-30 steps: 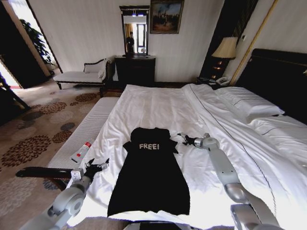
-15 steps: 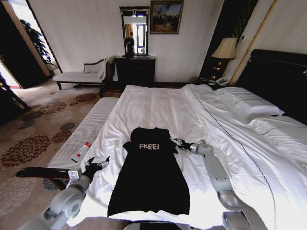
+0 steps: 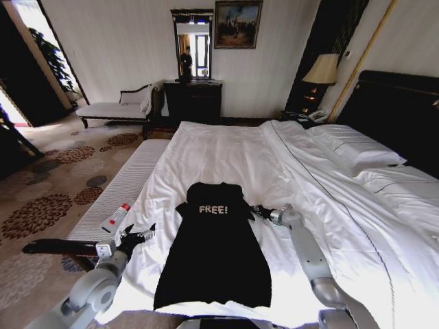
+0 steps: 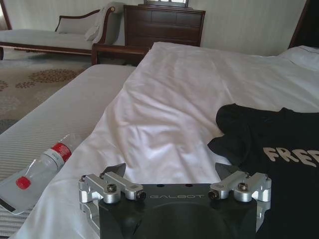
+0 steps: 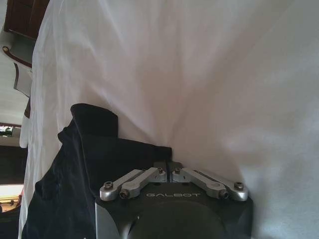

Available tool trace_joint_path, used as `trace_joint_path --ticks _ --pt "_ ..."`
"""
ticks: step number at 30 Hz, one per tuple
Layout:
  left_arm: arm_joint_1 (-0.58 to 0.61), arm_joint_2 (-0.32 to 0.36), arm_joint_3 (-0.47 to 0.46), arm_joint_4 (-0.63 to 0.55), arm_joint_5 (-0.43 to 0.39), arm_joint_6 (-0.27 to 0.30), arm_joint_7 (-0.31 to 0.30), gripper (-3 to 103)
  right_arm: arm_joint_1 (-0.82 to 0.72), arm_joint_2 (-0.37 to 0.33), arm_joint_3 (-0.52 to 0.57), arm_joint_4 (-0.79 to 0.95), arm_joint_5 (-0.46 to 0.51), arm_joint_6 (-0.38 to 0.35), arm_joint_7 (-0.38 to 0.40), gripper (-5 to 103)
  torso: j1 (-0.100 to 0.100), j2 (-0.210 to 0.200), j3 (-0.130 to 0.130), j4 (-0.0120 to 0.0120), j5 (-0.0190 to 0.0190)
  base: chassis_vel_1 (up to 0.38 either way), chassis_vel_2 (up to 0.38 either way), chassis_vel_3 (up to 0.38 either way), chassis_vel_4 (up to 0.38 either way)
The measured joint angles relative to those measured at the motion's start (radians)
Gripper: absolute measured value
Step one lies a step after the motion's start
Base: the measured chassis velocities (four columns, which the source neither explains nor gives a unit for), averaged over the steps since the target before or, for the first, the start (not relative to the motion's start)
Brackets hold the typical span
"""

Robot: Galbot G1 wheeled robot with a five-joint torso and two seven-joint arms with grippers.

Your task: Fold the clothes on the bed.

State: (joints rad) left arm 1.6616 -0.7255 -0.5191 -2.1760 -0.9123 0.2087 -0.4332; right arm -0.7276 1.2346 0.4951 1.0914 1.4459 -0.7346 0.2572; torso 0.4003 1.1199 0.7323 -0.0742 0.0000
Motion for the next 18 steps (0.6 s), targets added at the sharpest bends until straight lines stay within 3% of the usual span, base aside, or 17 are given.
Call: trace_joint_path --ticks 13,18 --pt "0.019 -0.017 0.018 0.03 0.019 0.012 -0.004 100 0.0 -0.024 -0.006 0.022 -0.019 -0.002 -0.005 0 0.0 0.0 0.0 0.0001 0.0 0.0 0.0 0.0 0.0" --pt "0.005 -0.027 0.023 0.039 0.019 0.013 -0.005 100 -0.022 -0.071 0.0 0.068 -0.051 0.004 -0.01 0 0.0 0.0 0.0 -0.0001 -0.0001 0.0 0.0 0.0 0.0"
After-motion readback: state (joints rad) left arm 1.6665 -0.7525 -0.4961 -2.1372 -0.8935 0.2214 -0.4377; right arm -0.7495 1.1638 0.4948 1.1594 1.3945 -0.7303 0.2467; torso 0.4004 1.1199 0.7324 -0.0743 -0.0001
